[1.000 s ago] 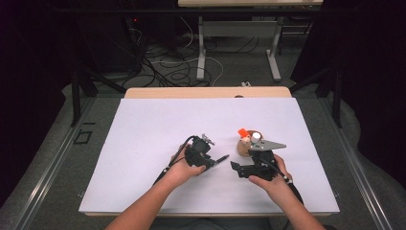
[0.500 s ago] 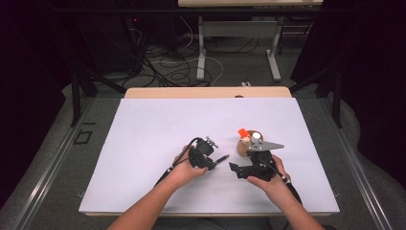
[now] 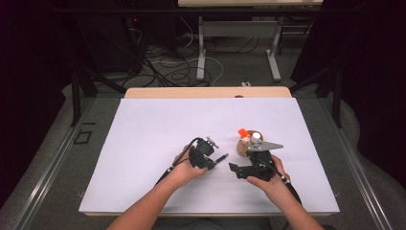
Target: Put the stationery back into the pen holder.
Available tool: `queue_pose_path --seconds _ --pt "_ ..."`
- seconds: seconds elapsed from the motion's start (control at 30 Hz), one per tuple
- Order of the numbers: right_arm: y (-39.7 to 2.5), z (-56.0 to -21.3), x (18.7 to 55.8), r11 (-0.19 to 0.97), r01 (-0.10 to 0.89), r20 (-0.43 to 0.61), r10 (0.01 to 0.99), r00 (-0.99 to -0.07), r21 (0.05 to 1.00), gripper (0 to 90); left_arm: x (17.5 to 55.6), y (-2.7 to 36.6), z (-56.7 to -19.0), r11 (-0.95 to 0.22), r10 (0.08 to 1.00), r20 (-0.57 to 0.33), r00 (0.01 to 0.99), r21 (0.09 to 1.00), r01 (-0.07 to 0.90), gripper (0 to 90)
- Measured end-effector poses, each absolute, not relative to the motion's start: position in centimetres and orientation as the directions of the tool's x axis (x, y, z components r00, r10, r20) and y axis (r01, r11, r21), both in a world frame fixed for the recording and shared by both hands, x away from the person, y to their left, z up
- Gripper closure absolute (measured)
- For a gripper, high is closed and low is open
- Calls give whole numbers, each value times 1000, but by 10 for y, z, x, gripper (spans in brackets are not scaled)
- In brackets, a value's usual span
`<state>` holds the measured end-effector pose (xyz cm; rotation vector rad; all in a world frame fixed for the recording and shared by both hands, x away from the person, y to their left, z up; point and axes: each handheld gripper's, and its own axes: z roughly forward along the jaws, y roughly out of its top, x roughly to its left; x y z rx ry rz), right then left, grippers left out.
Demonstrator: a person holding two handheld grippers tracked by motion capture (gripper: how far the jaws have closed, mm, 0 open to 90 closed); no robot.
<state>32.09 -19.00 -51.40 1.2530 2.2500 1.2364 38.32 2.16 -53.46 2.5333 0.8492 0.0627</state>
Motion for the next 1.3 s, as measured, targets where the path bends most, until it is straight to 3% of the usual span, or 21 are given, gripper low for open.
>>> queue_pose_path --seconds 0.57,1.3 --pt "-188 -513 320 270 562 148 795 -588 782 155 383 23 -534 -695 583 -107 806 448 562 795" --pt "-185 -512 320 214 564 196 793 -577 797 170 380 40 -515 -544 622 -181 762 600 587 795"
